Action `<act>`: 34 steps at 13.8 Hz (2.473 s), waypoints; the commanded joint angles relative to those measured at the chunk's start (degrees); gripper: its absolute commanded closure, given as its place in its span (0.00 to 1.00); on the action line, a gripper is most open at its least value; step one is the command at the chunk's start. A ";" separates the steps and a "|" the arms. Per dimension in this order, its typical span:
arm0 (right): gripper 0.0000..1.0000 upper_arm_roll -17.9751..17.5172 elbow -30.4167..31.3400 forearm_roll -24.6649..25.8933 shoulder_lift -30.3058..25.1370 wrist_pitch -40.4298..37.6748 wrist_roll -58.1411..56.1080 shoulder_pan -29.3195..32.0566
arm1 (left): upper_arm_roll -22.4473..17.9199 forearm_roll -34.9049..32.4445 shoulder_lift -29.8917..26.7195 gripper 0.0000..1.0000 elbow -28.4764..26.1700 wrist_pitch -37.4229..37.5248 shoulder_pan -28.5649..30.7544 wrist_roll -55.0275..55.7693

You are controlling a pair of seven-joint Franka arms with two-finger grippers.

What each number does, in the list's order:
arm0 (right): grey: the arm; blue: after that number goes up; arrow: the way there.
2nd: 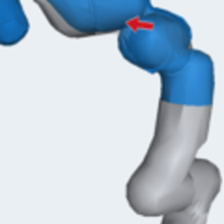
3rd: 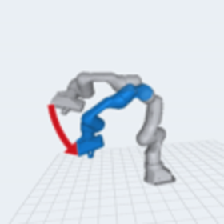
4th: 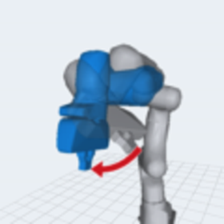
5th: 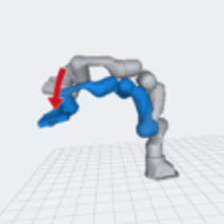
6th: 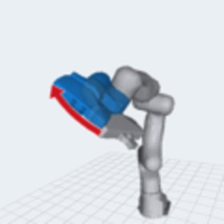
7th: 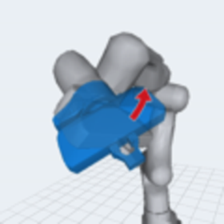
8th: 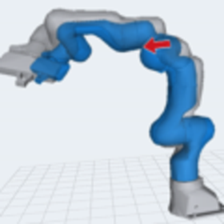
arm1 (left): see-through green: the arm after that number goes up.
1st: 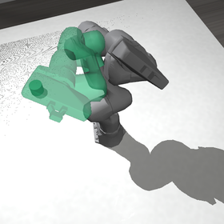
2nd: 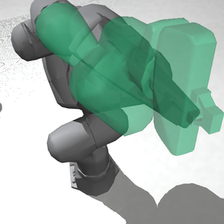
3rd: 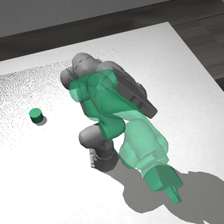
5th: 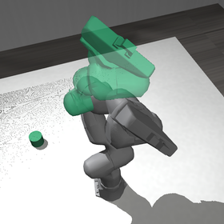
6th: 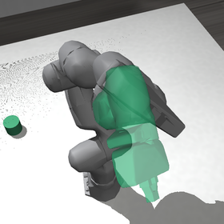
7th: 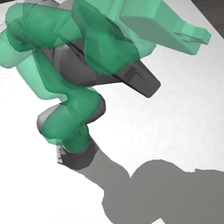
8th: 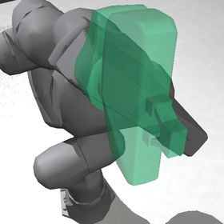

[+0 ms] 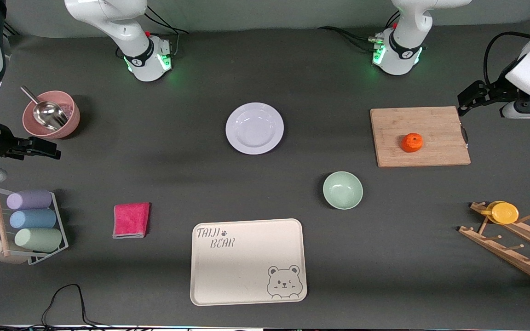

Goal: Place orange and plate with both arms

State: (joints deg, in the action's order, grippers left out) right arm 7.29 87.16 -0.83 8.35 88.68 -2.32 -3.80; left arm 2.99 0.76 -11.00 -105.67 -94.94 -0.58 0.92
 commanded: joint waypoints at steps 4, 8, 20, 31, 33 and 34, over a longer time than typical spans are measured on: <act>0.00 0.10 -0.06 -0.05 -0.18 -0.62 1.44 -0.16 | -0.18 0.65 1.50 0.00 1.79 1.42 0.14 -0.30; 0.00 0.10 0.64 -0.05 -0.27 -0.53 1.44 -0.16 | -0.27 -0.31 5.54 0.00 -1.89 3.98 0.14 -1.36; 0.00 -0.25 34.55 -0.14 -28.20 10.81 18.38 -13.58 | -0.27 -1.20 4.76 0.00 -33.18 -34.24 2.34 -1.27; 0.00 0.88 39.66 -6.96 -31.29 6.15 15.88 -19.93 | -0.18 -0.14 11.60 0.00 -47.60 -57.09 2.34 -0.13; 0.00 4.38 41.32 -11.97 -30.77 6.85 8.95 -19.93 | -0.18 0.03 13.11 0.00 -48.31 -59.83 2.43 0.14; 0.00 5.88 42.64 -16.09 -30.76 7.29 6.30 -19.93 | -0.18 0.38 13.20 0.00 -48.57 -60.01 2.34 0.22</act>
State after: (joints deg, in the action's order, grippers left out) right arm 9.32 127.58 -11.19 -22.31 95.44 9.99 -22.97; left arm 2.56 0.43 1.86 -153.45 -153.35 1.65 0.58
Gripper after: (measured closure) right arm 0.000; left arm 0.000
